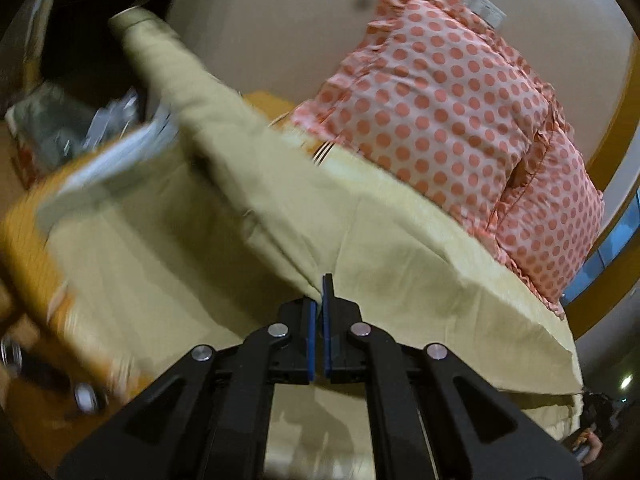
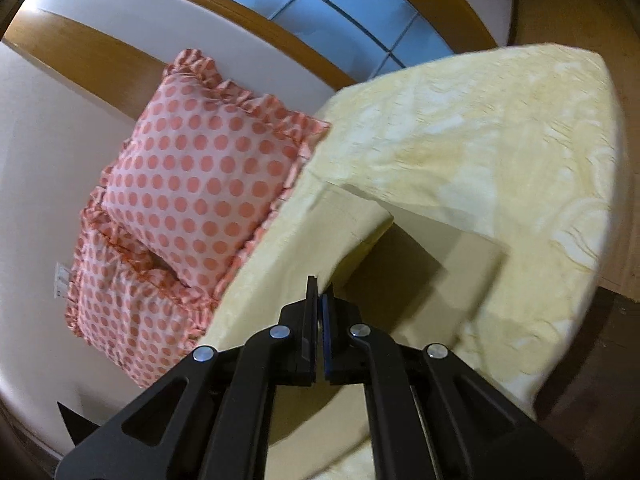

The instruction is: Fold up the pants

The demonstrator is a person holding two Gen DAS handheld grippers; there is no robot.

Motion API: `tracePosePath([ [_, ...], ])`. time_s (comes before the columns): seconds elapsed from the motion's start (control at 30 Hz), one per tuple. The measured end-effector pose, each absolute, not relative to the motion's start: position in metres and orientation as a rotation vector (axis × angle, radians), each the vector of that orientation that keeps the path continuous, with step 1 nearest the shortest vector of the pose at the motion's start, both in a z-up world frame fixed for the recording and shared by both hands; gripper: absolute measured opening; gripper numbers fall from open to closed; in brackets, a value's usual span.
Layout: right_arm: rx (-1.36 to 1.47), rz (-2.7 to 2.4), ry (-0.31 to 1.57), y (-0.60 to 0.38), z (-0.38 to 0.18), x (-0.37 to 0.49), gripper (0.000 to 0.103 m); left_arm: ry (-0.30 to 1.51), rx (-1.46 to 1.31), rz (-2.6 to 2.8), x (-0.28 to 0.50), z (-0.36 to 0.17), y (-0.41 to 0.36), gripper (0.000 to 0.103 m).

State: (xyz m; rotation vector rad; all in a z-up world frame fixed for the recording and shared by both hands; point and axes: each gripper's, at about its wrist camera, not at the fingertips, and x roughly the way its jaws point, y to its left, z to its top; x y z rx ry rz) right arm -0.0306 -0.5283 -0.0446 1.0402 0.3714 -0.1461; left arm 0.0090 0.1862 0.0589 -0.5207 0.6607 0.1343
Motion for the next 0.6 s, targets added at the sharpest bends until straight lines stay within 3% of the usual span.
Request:
tracePosePath([
  [0.2, 0.983, -0.224, 0.428, -0.523, -0.056, -0.042, 0.002, 0.69, -0.575, 0.158, -0.026, 0.02, 0.186, 0.003],
  [0.23, 0.961, -0.249, 0.436, -0.521, -0.055, -0.046, 0.003, 0.678, -0.568, 0.162, -0.029, 0.02, 0.186, 0.007],
  [0.3, 0.925, -0.296, 0.428, -0.518, -0.05, -0.055, 0.023, 0.66, -0.574, 0.158, -0.033, 0.022, 0.186, 0.014],
  [0.33, 0.894, -0.34, 0.412, -0.516, -0.046, -0.063, 0.055, 0.647, -0.575, 0.161, -0.036, 0.023, 0.186, 0.029],
  [0.37, 0.871, -0.368, 0.387, -0.515, -0.043, -0.068, 0.068, 0.635, -0.573, 0.16, -0.038, 0.024, 0.185, 0.041],
  [0.43, 0.828, -0.41, 0.365, -0.514, -0.042, -0.074, 0.067, 0.613, -0.558, 0.157, -0.041, 0.027, 0.183, 0.048],
  [0.6, 0.778, -0.368, 0.373, -0.5, -0.054, -0.066, 0.052, 0.584, -0.521, 0.15, -0.047, 0.028, 0.177, 0.058],
])
